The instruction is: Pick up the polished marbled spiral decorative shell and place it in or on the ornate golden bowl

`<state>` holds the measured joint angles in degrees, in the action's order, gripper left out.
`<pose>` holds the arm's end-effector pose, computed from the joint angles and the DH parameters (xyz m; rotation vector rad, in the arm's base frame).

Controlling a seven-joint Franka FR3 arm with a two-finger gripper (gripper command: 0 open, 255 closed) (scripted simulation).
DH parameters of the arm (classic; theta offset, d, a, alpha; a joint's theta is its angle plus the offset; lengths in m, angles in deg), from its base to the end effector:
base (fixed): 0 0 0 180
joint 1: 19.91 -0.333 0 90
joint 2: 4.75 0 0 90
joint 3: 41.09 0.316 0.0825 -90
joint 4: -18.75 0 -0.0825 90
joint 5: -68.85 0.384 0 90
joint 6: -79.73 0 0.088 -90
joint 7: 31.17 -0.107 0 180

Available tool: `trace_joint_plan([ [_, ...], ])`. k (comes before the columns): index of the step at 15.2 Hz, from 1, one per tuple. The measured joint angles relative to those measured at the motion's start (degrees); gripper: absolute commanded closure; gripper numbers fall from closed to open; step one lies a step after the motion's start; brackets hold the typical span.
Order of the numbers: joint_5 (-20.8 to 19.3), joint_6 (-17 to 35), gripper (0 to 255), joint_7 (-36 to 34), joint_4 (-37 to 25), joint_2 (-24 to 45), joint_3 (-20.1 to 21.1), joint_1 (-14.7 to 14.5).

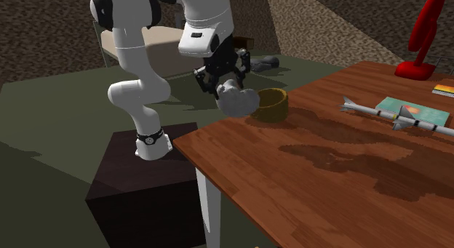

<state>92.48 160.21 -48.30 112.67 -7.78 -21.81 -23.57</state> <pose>0.4575 0.2510 0.6160 -2.7949 -0.1823 0.4357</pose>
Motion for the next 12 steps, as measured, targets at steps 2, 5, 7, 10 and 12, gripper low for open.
trace_joint_plan([
  [2,0.8,1.3,255,-2.0,1.3,-1.0,1.2,-1.1],
  [5,2.0,3.0,255,-5.4,2.9,-2.5,3.3,-2.9],
  [7,2.7,4.3,255,-7.9,3.4,-3.0,4.9,-4.2],
  [10,3.3,5.6,255,-12.1,2.7,-2.8,7.3,-6.2],
  [12,3.8,6.6,255,-14.4,3.0,-3.2,8.7,-7.3],
])
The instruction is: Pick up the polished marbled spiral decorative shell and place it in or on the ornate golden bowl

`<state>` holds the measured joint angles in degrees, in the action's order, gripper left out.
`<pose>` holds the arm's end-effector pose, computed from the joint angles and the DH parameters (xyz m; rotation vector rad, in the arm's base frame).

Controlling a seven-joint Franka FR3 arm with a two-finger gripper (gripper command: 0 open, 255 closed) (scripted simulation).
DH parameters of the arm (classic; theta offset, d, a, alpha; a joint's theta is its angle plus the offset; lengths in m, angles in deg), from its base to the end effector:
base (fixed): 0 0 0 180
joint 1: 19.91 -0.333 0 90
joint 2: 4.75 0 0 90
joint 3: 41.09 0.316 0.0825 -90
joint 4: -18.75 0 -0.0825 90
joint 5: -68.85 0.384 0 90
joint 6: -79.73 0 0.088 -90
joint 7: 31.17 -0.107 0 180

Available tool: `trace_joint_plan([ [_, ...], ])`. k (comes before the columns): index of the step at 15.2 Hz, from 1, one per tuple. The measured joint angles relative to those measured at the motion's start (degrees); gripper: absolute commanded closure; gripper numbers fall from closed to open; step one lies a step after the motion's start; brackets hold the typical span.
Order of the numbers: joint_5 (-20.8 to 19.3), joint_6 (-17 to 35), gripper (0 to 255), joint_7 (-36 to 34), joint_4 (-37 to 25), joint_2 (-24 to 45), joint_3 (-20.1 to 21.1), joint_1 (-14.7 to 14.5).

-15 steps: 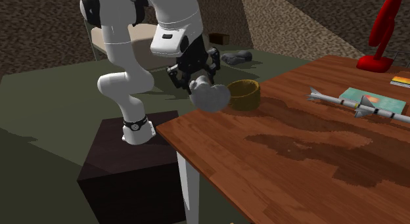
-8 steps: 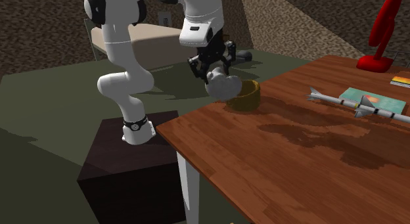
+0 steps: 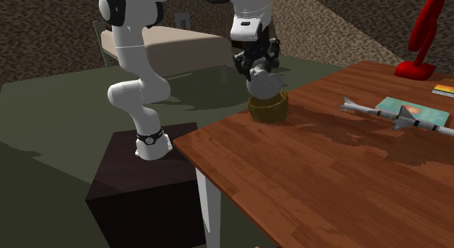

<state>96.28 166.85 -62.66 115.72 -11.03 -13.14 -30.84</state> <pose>0.3622 0.3756 0.6247 -2.7957 -0.1831 0.4357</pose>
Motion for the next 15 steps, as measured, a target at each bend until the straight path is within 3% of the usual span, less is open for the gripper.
trace_joint_plan([
  [8,-1.1,5.1,255,-10.9,-3.3,3.7,6.7,-5.2],
  [15,-0.6,10.3,255,-9.6,2.0,3.2,7.3,-5.7],
])
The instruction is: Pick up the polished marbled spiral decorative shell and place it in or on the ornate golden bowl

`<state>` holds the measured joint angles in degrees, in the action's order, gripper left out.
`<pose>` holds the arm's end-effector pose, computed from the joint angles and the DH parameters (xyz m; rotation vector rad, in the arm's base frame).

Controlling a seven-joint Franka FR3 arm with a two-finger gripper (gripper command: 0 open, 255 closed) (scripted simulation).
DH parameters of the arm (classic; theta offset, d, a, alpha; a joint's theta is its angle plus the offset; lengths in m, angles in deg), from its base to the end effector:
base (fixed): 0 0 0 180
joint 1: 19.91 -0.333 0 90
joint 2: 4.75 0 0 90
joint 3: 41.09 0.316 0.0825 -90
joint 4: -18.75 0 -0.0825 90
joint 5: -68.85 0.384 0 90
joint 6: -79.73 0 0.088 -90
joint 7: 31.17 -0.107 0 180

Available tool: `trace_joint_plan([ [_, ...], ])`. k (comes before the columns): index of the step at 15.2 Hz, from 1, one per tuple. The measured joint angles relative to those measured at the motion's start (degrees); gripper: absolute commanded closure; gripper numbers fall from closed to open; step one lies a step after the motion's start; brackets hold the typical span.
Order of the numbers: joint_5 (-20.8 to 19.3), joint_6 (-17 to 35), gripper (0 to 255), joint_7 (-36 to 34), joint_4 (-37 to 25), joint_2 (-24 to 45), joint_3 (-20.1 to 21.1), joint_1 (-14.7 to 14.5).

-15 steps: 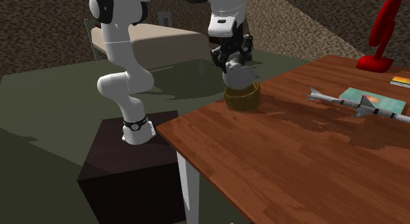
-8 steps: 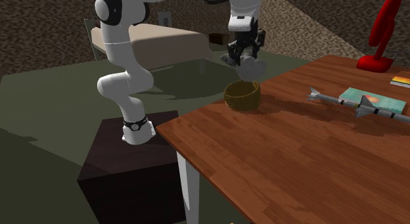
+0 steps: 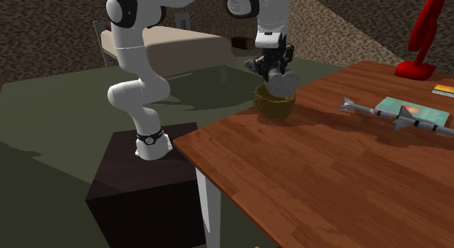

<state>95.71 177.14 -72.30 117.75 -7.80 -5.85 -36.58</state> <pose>0.2998 0.4643 0.5938 -2.7927 -0.1819 0.4323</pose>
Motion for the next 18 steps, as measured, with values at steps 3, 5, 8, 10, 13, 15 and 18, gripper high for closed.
trace_joint_plan([
  [3,0.2,1.9,255,1.1,2.2,-0.1,-0.1,0.1],
  [5,0.0,4.0,255,1.9,3.2,-0.3,-0.7,0.5],
  [8,0.4,11.4,255,2.5,5.4,-0.9,-0.9,0.3],
  [10,0.0,17.8,255,2.2,5.6,0.3,-0.5,-0.3],
  [13,0.6,19.2,0,2.7,6.6,-0.5,-0.7,-0.5],
  [15,-1.9,18.1,0,-0.3,5.5,-0.5,0.2,-0.9],
  [18,-20.0,6.4,0,-35.8,-6.9,7.0,5.9,-4.5],
])
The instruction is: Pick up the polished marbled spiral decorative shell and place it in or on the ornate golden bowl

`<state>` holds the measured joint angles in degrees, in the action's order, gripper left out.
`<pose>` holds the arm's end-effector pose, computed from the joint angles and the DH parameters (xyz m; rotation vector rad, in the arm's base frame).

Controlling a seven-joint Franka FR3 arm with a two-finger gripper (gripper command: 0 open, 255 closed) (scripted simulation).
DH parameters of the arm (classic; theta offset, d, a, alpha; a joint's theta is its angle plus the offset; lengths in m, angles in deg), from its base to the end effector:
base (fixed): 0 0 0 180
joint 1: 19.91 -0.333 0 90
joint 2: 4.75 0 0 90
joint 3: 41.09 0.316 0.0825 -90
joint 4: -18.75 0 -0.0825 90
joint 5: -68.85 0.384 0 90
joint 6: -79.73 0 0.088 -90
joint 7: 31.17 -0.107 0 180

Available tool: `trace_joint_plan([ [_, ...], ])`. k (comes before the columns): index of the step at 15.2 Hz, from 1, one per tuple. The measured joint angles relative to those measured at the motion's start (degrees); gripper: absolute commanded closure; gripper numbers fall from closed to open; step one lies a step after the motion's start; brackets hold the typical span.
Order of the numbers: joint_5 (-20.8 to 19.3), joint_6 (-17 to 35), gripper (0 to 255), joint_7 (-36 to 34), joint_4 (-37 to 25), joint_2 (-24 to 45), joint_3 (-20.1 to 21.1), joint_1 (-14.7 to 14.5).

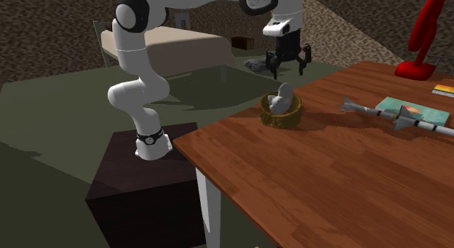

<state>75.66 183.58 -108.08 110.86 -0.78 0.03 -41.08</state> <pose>0.2780 0.5227 0.6007 -2.9100 0.4094 0.1468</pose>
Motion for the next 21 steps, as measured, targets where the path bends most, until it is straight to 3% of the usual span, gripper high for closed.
trace_joint_plan([
  [1,-3.0,-2.0,0,-8.0,-1.7,1.4,0.2,-1.1],
  [3,-5.3,-2.6,0,-13.8,-2.1,2.6,0.3,-2.2],
  [14,-6.2,1.0,0,-15.8,1.5,3.0,0.2,-2.6],
  [15,-6.2,1.0,255,-15.8,1.5,3.0,0.2,-2.6],
  [21,-6.2,1.0,255,-15.8,1.5,3.0,0.2,-2.6],
])
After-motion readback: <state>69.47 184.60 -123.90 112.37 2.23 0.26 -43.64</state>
